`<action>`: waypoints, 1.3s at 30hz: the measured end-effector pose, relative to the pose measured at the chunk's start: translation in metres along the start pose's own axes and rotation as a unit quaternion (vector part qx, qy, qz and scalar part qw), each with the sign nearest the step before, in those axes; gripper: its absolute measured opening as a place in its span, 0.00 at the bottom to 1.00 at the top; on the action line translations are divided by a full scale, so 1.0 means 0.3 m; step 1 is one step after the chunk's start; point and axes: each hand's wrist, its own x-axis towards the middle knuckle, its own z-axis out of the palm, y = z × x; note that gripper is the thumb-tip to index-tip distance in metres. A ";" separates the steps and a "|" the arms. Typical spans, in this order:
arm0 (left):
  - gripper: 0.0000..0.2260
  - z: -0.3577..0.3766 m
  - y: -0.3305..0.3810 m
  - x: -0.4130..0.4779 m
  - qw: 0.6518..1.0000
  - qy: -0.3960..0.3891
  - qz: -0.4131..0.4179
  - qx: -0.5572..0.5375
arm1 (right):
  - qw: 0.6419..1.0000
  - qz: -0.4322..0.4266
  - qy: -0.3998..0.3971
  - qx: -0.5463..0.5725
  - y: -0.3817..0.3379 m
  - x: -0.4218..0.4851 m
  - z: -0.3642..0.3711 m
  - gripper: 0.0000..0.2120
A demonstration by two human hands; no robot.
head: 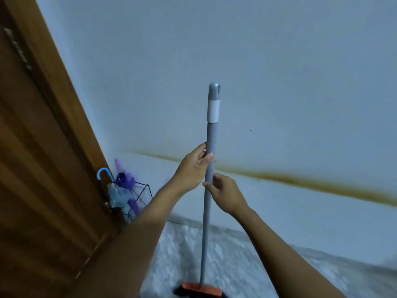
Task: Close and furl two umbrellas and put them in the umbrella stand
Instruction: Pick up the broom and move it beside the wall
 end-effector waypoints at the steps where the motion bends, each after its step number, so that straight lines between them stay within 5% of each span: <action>1: 0.08 0.013 -0.027 0.063 1.000 -0.021 -0.004 0.002 | 1.000 0.017 0.009 0.001 0.033 0.042 -0.009 0.12; 10: 0.09 0.179 -0.226 0.446 0.994 -0.107 -0.030 0.020 | 0.991 0.117 0.058 0.007 0.290 0.314 -0.078 0.07; 24: 0.09 0.284 -0.379 0.699 0.998 0.011 -0.039 0.044 | 0.991 0.127 0.015 0.041 0.485 0.595 -0.136 0.07; 33: 0.16 0.289 -0.363 0.716 0.993 0.043 -0.095 0.045 | 0.985 0.172 -0.012 0.017 0.474 0.630 -0.147 0.19; 36: 0.18 0.260 -0.322 0.701 0.988 0.053 -0.118 0.079 | 0.981 0.189 0.031 0.001 0.435 0.610 -0.194 0.26; 39: 0.16 0.225 -0.233 0.667 0.988 0.059 -0.106 0.093 | 0.980 0.162 0.115 -0.005 0.352 0.579 -0.289 0.23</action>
